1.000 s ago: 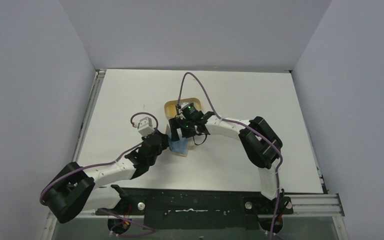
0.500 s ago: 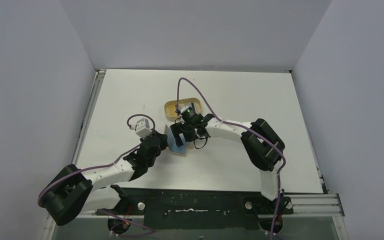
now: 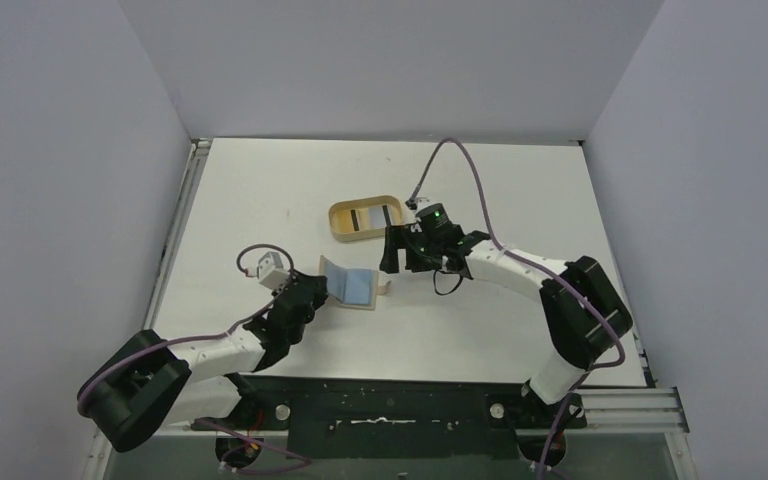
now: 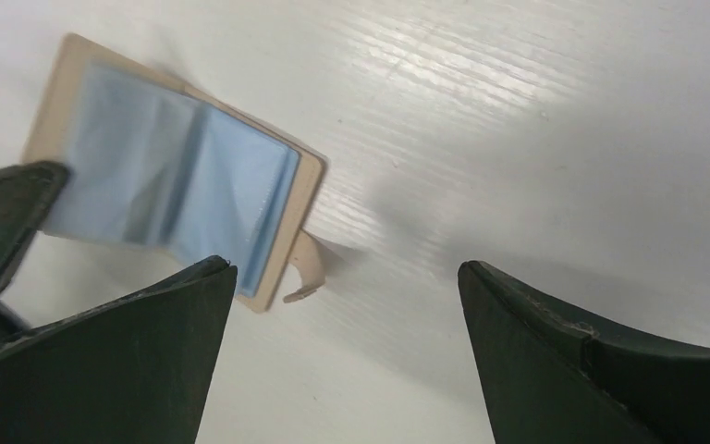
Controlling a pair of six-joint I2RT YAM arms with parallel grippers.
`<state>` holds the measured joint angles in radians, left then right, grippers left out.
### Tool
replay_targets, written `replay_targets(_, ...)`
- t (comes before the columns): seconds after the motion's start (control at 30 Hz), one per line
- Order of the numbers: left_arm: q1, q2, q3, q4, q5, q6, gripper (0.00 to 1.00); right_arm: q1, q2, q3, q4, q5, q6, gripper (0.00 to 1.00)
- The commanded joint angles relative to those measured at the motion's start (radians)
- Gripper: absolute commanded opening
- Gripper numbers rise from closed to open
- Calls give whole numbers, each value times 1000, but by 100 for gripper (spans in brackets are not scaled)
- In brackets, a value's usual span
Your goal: Take the credit cards out of the card holder
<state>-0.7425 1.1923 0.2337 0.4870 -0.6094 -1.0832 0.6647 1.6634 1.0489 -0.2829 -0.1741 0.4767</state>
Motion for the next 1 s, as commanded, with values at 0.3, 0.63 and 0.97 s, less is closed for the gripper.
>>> replay_targets(0.3, 83, -29, -94, 245, 12, -328, 0, -38, 106, -201, 790, -293, 424, 96)
replay_targets(0.63, 183, 90, -143, 508, 167, -501, 0, -33, 229, -251, 1041, -305, 560, 96)
replay_targets(0.97, 196, 258, -99, 776, 251, -551, 0, -40, 281, -279, 1157, -313, 613, 96)
